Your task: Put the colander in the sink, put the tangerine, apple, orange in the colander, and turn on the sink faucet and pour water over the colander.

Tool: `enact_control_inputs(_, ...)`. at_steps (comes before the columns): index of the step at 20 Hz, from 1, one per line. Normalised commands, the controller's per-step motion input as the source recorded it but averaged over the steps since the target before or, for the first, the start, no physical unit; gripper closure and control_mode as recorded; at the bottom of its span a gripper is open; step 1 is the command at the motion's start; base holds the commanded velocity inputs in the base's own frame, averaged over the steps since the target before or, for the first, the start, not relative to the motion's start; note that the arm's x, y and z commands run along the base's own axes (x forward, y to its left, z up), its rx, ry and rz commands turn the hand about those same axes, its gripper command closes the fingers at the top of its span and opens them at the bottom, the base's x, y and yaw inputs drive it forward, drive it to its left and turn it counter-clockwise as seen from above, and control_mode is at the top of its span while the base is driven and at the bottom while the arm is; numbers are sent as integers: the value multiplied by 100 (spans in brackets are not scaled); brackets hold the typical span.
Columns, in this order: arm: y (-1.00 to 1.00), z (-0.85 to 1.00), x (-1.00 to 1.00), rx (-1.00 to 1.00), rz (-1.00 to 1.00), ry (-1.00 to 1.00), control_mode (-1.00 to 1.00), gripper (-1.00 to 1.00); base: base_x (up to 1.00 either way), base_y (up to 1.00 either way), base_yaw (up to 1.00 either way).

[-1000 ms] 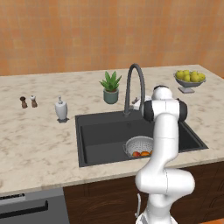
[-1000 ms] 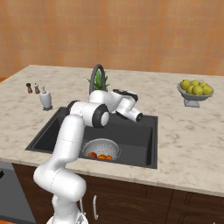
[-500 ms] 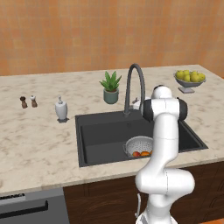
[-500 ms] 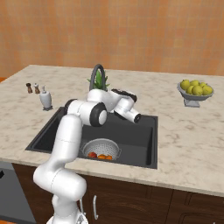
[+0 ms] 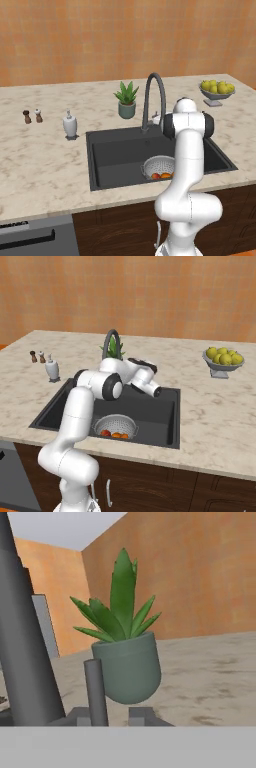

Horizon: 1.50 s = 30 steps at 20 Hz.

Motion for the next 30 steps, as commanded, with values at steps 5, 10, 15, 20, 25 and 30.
enact_control_inputs(5, -64, 5, 6, 4, 0, 0, -100, 100, 0, 0, 0)
enact_control_inputs(10, -63, 3, 10, 2, 0, 1, -100, 100, 0, 0, 0)
enact_control_inputs(15, -62, 0, 11, 0, 0, 1, -100, 100, 0, 0, 0)
enact_control_inputs(20, -54, 0, 13, 0, 0, 5, -100, 100, 0, 0, 0)
enact_control_inputs(25, -54, 0, 13, 0, 0, 6, -100, 100, 0, 0, 0)
enact_control_inputs(30, -55, 0, 8, 0, 0, 5, -100, 100, 0, 0, 0)
